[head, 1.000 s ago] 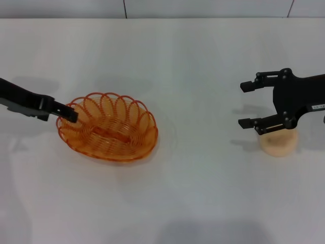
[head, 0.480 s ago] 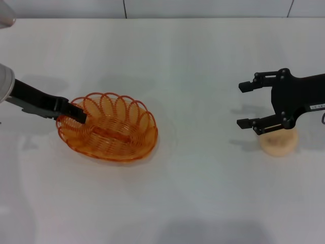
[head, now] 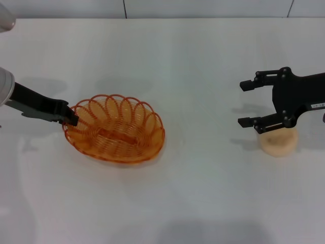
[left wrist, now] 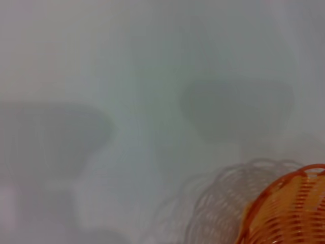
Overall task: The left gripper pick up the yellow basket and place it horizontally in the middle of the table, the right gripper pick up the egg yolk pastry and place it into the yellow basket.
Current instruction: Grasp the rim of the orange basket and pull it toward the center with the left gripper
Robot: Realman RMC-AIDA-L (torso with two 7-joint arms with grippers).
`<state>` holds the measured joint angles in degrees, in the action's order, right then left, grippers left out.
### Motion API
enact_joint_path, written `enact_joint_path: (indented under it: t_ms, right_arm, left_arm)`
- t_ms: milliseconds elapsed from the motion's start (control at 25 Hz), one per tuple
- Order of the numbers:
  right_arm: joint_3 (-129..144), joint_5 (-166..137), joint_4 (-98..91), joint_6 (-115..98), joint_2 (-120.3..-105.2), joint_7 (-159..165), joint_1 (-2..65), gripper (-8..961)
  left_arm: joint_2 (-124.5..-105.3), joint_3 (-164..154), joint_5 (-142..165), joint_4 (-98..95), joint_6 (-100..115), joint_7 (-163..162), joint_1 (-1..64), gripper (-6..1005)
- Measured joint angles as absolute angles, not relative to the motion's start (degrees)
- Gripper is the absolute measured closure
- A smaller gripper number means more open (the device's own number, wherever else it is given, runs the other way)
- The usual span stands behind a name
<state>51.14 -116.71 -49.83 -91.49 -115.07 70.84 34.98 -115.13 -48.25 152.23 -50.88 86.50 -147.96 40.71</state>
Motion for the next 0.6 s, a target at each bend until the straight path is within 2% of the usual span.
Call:
enact_joint_path:
  t_ms: [80,280,600]
  right_arm:
    - [51.15,-116.71,-49.84,-91.49,-115.03,70.84,34.98,141]
    - [51.15,-116.71,-49.84,-91.49,-115.00,70.84,34.97,142]
    - [51.15,-116.72,-49.84,-91.50,-115.06,69.41,34.66,142]
  left_arm:
    - [-115.13,-48.25,152.23,-50.88,86.50,-148.05,40.69,760]
    - [-115.27,-48.03,151.11,-51.06,87.02,-148.39,40.69,922]
    - [-116.74,-48.04,143.79,-51.31,87.68,-154.69,41.25,930]
